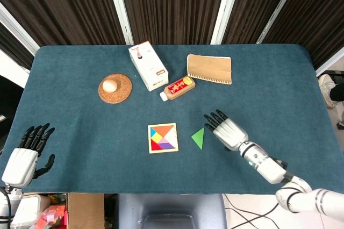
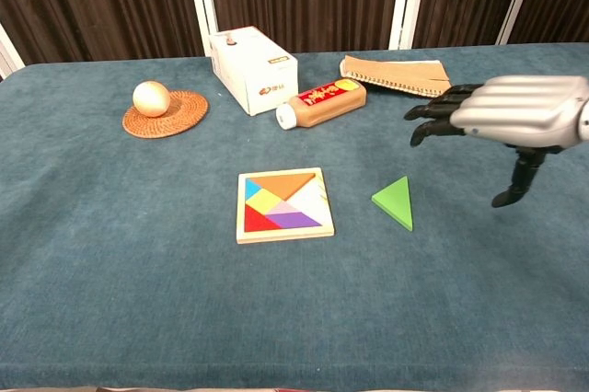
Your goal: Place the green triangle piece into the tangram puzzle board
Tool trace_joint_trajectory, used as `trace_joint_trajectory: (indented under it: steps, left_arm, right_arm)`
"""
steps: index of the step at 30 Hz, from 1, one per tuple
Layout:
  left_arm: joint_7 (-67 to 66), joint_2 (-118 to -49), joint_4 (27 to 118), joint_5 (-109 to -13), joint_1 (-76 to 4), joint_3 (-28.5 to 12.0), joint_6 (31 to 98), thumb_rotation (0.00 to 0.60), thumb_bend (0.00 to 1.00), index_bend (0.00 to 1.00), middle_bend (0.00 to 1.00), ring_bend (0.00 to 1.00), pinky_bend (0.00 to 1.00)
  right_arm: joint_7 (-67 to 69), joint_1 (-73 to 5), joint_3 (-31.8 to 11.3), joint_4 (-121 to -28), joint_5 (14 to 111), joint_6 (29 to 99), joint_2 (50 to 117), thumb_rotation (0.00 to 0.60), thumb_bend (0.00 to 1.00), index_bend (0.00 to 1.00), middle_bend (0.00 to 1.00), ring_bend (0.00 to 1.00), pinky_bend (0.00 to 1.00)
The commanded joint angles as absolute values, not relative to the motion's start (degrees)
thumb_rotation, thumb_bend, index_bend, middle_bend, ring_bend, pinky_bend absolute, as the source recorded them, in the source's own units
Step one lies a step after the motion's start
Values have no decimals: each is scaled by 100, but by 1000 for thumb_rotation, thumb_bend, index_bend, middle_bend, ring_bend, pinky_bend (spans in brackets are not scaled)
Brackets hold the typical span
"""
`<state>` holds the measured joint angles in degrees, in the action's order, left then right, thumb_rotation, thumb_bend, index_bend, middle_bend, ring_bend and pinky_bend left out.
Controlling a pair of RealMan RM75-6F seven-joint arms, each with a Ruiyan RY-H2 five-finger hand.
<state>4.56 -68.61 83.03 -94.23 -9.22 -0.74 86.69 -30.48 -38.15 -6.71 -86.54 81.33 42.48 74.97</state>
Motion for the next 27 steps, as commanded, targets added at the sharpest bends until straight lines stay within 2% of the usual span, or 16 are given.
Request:
trace_joint_trajectory:
  steps: [1, 8, 27]
  left_arm:
    - [438, -6853, 8316, -9389, -937, -60, 8609, 600, 493, 0, 0, 0, 0]
    - [398, -6805, 8415, -9297, -959, -61, 8514, 600, 493, 0, 0, 0, 0]
    - [464, -6746, 8454, -9252, -978, -39, 8475, 600, 493, 0, 0, 0, 0]
  right_arm:
    - [-2998, -3972, -591, -8396, 8198, 4149, 7691, 600, 267, 343, 0, 0, 0]
    - [-2721, -4165, -478, -7874, 8267, 4089, 8062, 600, 321, 385, 0, 0, 0]
    - [-2868, -4544, -450, -7528, 7911, 4005, 8568, 600, 385, 409, 0, 0, 0]
